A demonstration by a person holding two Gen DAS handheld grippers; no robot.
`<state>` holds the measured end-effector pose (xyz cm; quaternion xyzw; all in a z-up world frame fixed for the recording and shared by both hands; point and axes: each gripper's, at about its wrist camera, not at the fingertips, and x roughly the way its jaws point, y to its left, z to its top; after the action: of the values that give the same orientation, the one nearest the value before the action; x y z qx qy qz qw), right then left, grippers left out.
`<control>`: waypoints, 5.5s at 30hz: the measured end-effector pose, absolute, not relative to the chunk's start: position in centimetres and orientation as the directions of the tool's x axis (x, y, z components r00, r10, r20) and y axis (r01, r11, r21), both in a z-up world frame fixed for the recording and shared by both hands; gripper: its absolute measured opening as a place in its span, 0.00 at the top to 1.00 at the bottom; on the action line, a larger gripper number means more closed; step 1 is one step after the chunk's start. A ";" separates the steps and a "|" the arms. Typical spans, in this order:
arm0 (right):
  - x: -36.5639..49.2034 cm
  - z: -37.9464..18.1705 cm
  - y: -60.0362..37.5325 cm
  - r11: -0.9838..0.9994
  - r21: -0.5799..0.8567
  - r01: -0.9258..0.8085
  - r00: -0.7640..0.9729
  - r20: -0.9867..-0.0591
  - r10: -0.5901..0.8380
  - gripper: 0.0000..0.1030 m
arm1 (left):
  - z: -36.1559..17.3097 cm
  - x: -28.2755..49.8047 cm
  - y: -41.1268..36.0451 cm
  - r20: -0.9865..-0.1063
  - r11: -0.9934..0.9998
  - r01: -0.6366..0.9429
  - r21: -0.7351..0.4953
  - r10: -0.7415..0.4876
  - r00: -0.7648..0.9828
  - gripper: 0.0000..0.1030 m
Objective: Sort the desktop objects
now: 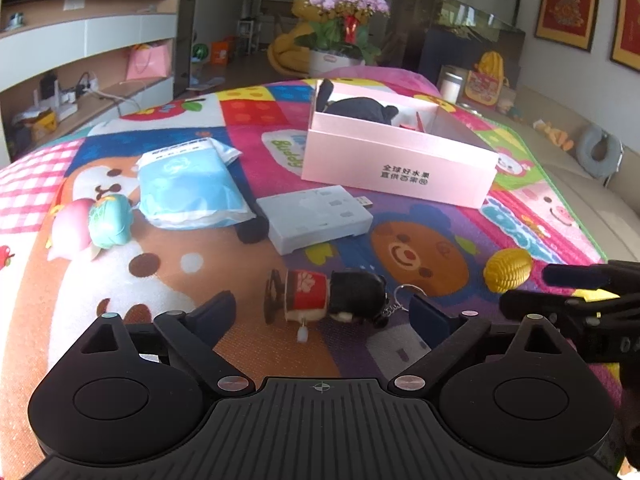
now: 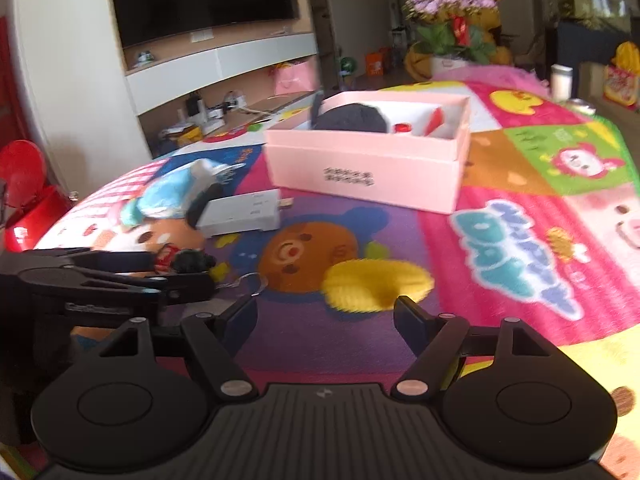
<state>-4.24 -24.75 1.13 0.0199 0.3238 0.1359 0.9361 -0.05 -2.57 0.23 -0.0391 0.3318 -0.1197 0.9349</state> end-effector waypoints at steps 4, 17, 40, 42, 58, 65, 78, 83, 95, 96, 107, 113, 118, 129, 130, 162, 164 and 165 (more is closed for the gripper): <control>-3.7 1.0 -25.0 0.982 0.022 -0.188 0.788 -0.594 0.164 0.18 | 0.2 -0.1 -2.5 -0.606 0.967 0.197 -0.161 -0.255 0.754 0.03; -1.1 0.2 -24.2 0.976 0.029 -0.217 0.741 -0.646 0.184 0.35 | 0.3 -0.4 -2.5 -0.595 0.967 0.201 -0.157 -0.255 0.762 0.03; -9.2 6.1 -25.4 0.959 -0.051 -0.277 0.813 -0.544 0.206 0.35 | 4.1 -2.2 -5.3 -0.536 0.946 0.325 -0.008 -0.278 0.797 0.31; -9.4 8.1 -25.9 0.964 -0.065 -0.259 0.854 -0.481 0.197 0.35 | 6.5 -1.6 -5.4 -0.485 0.939 0.344 -0.015 -0.307 0.819 0.31; -1.4 19.9 -31.3 0.997 -0.013 -0.078 0.983 -0.167 0.075 0.35 | 16.6 9.3 -6.7 -0.247 0.938 0.333 -0.099 -0.347 0.905 0.03; 6.0 19.6 -30.5 0.988 0.062 -0.144 0.944 -0.291 0.156 0.35 | 8.5 4.9 -2.3 -0.429 0.976 0.208 -0.061 -0.214 0.878 0.02; 15.3 16.2 -26.6 0.994 0.065 -0.084 0.889 -0.445 0.104 0.30 | 1.8 0.0 4.6 -0.557 0.995 0.057 -0.088 -0.096 0.825 0.01; 9.2 12.5 -24.5 0.978 0.001 -0.209 0.865 -0.467 0.185 0.16 | 0.9 -0.4 5.6 -0.564 0.996 0.005 -0.089 -0.055 0.824 0.00; 5.8 2.2 -13.1 0.883 -0.043 -0.468 0.672 -0.667 0.323 0.00 | 1.1 -2.5 8.4 -0.507 0.955 -0.214 -0.204 0.084 0.858 0.00; 6.3 1.8 -12.7 0.885 -0.038 -0.463 0.665 -0.675 0.319 0.00 | 1.1 -2.5 8.6 -0.507 0.951 -0.223 -0.215 0.086 0.858 0.00; 5.2 1.9 -15.4 0.909 0.022 -0.417 0.671 -0.667 0.324 0.10 | 1.1 -2.5 8.4 -0.517 0.955 -0.207 -0.214 0.069 0.853 0.00; 1.8 2.6 -21.4 0.957 0.047 -0.287 0.724 -0.643 0.249 0.10 | 1.4 -1.9 6.8 -0.528 0.981 -0.142 -0.134 0.051 0.848 0.00; 0.1 1.8 -24.5 0.978 0.058 -0.202 0.731 -0.655 0.190 0.09 | 1.8 -0.1 6.8 -0.530 0.985 -0.139 -0.105 0.063 0.846 0.00; -0.9 0.6 -25.4 0.985 0.103 -0.136 0.758 -0.629 0.171 0.01 | 1.5 4.8 9.6 -0.608 0.984 -0.163 -0.076 0.084 0.790 0.01; -0.8 0.6 -25.5 0.986 0.106 -0.130 0.759 -0.628 0.168 0.00 | 1.4 4.8 9.6 -0.611 0.984 -0.163 -0.077 0.083 0.787 0.02; -0.4 0.1 -25.4 0.987 0.128 -0.097 0.750 -0.642 0.157 0.00 | 1.5 3.0 8.1 -0.596 0.998 -0.056 -0.035 0.024 0.803 0.28; -0.4 0.1 -25.4 0.987 0.131 -0.097 0.749 -0.643 0.159 0.00 | 1.7 2.1 7.8 -0.600 0.999 -0.038 -0.037 0.008 0.800 0.29; -0.4 0.1 -25.4 0.986 0.133 -0.097 0.749 -0.643 0.161 0.00 | 1.8 1.4 7.6 -0.601 0.999 -0.019 -0.050 -0.015 0.799 0.29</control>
<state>-0.38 -25.38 0.11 0.0458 0.3476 0.0689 0.9340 1.40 7.58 1.79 -0.0268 0.3169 0.0012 0.9481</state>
